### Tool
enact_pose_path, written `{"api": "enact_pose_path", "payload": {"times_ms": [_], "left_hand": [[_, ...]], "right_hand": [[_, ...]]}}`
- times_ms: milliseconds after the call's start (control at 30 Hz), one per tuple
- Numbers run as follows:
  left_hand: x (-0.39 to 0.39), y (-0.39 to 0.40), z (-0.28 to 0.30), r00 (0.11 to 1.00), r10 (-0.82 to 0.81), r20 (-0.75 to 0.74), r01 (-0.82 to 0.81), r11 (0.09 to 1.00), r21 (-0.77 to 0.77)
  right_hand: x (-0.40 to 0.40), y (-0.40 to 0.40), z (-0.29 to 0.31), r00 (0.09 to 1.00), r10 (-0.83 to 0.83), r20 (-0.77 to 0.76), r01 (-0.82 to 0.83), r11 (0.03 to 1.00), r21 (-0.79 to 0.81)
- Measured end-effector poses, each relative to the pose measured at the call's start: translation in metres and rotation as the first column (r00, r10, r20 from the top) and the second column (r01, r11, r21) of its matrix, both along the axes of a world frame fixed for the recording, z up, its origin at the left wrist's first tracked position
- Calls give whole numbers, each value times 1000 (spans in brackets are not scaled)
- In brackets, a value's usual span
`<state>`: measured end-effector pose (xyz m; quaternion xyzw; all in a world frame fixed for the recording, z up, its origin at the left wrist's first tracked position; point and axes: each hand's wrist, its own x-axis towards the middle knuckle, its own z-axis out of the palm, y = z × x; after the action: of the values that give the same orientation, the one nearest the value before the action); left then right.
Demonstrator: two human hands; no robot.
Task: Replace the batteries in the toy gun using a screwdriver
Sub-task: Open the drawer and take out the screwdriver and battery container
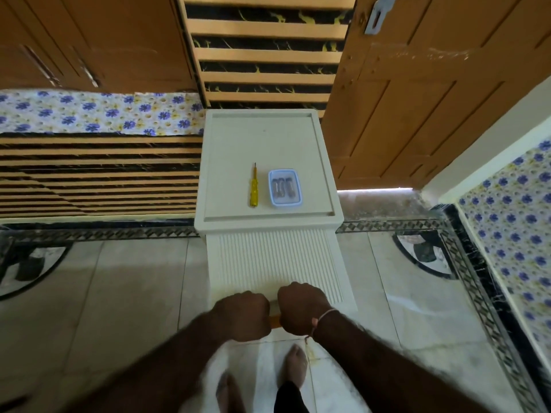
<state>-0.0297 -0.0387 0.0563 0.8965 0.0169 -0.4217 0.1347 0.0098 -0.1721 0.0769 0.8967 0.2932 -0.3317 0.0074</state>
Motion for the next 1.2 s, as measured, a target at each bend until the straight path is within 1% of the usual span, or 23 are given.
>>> {"api": "enact_pose_path", "payload": {"times_ms": [33,67,100,133,200,233,267,300,333,367,400,433,467,500,533,633,733,800,867,1000,1100,1200], "left_hand": [[7,-7,-5,990,142,-20,-140,987,78],[7,-14,-11,983,165,-80,-150,975,163],[2,-14,-6,952,202,-231,-174,976,133],[4,-16,8,824,458,-335,-444,888,121],[1,-24,-22,718,606,-343,-641,768,16],[11,-29,-25,715,592,-371,-635,773,9],[17,-23,-24,796,506,-332,-496,860,122],[11,-21,-23,781,456,-427,-413,890,195],[12,-19,-21,836,427,-345,-347,898,270],[8,-16,-19,918,226,-327,-181,970,163],[12,-16,-15,955,4,-297,20,997,79],[21,-13,-5,974,34,-224,-20,998,64],[18,-5,-7,963,119,-241,-120,993,9],[15,-1,-6,968,98,-232,-105,994,-16],[14,1,-12,981,83,-174,-89,996,-25],[8,-7,-35,995,-18,-93,16,1000,-17],[10,-4,-56,999,36,-6,-36,999,-19],[17,-2,-79,995,82,-51,-81,997,13],[29,1,-97,983,153,-98,-152,988,17],[59,8,-122,972,225,-71,-223,974,23],[74,10,-131,970,242,-21,-242,970,38],[85,11,-135,973,232,-12,-231,972,54]], "right_hand": [[-1,2,3,999,4,-44,-3,1000,23],[-1,5,5,996,14,-86,-10,999,45],[-2,8,7,993,23,-116,-15,998,66],[-4,9,10,991,29,-130,-19,997,77],[-6,10,11,989,26,-147,-14,997,82],[-7,9,10,988,29,-154,-16,997,80],[-7,8,9,987,35,-157,-23,997,78],[-8,7,7,987,38,-157,-25,997,78],[-8,6,5,987,34,-159,-22,997,76],[-10,5,1,986,23,-166,-11,997,70],[-10,3,-3,984,10,-177,2,998,66],[-11,2,-8,981,-8,-194,21,998,65],[-12,1,-15,978,-27,-209,41,997,64],[-12,0,-21,974,-45,-221,60,996,61],[-13,-1,-29,971,-65,-231,80,995,54],[-12,-4,-56,959,-155,-238,164,986,20],[1,-10,-93,970,-188,-154,182,982,-55],[14,-17,-113,968,-222,-116,214,974,-80],[30,-21,-130,972,-216,-95,207,973,-98],[62,-17,-152,977,-202,-67,196,977,-81],[79,-12,-162,980,-191,-48,187,979,-75],[90,-14,-171,978,-201,-62,196,977,-82]]}}
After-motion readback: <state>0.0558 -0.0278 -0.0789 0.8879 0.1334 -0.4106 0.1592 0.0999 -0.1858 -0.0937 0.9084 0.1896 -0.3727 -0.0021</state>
